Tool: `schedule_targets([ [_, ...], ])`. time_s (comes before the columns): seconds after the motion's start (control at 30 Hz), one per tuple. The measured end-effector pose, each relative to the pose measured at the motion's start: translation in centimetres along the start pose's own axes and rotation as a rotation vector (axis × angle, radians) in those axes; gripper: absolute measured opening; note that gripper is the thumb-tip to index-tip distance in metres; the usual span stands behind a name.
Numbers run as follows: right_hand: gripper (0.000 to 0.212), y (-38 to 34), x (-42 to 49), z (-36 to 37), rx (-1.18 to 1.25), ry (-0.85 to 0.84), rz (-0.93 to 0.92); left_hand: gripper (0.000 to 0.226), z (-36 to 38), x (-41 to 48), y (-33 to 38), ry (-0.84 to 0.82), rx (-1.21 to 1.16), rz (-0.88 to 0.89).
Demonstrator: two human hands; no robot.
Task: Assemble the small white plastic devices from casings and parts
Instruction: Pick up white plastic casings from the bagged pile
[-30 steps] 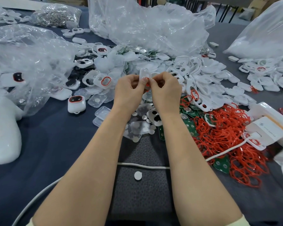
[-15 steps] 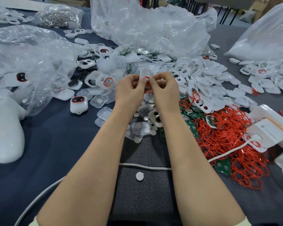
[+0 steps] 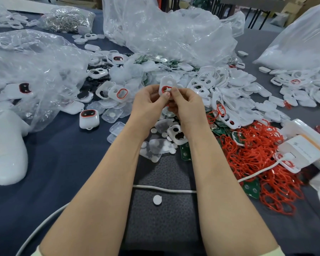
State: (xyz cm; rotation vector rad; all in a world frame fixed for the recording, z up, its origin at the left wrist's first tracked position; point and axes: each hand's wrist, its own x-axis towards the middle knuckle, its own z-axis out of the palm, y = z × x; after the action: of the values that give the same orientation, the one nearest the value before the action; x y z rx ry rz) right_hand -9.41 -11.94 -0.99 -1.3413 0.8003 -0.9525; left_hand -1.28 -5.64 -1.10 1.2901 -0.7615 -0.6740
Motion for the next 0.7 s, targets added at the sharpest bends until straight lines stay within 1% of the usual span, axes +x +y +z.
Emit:
schedule_targets([
  [0.13, 0.014, -0.22, -0.09, -0.16, -0.029, -0.056, 0.001, 0.021, -0.01, 0.21, -0.03, 0.053, 0.041, -0.004],
  [0.2, 0.018, -0.31, -0.08, -0.18, -0.079, -0.070, -0.010, 0.020, -0.03, 0.29, -0.14, 0.063, 0.042, -0.011],
  [0.3, 0.022, -0.19, -0.02, 0.16, -0.212, -0.030, -0.054, 0.022, -0.01, 0.38, -0.32, 0.073, 0.033, -0.025],
  [0.37, 0.022, -0.07, 0.04, 0.37, -0.276, 0.001, -0.060, 0.018, 0.03, 0.41, -0.45, 0.077, 0.021, -0.037],
  [0.5, 0.020, -0.14, 0.08, 0.20, -0.275, 0.021, -0.041, 0.007, -0.01, 0.34, -0.55, 0.048, -0.048, -0.075],
  [0.53, 0.020, -0.12, 0.11, 0.09, -0.313, 0.039, -0.048, 0.005, 0.04, 0.29, -0.49, 0.039, -0.066, -0.080],
  [0.57, 0.021, -0.10, 0.13, -0.03, -0.373, 0.066, -0.065, 0.009, 0.12, 0.22, -0.35, 0.038, -0.060, -0.076],
  [0.63, 0.021, 0.00, 0.11, -0.28, -0.500, 0.141, -0.109, 0.019, 0.24, 0.11, -0.18, 0.040, 0.029, -0.046],
  [0.7, 0.021, -0.04, 0.06, -0.44, -0.586, 0.174, -0.133, 0.021, 0.33, -0.07, 0.01, 0.042, 0.156, 0.012],
])
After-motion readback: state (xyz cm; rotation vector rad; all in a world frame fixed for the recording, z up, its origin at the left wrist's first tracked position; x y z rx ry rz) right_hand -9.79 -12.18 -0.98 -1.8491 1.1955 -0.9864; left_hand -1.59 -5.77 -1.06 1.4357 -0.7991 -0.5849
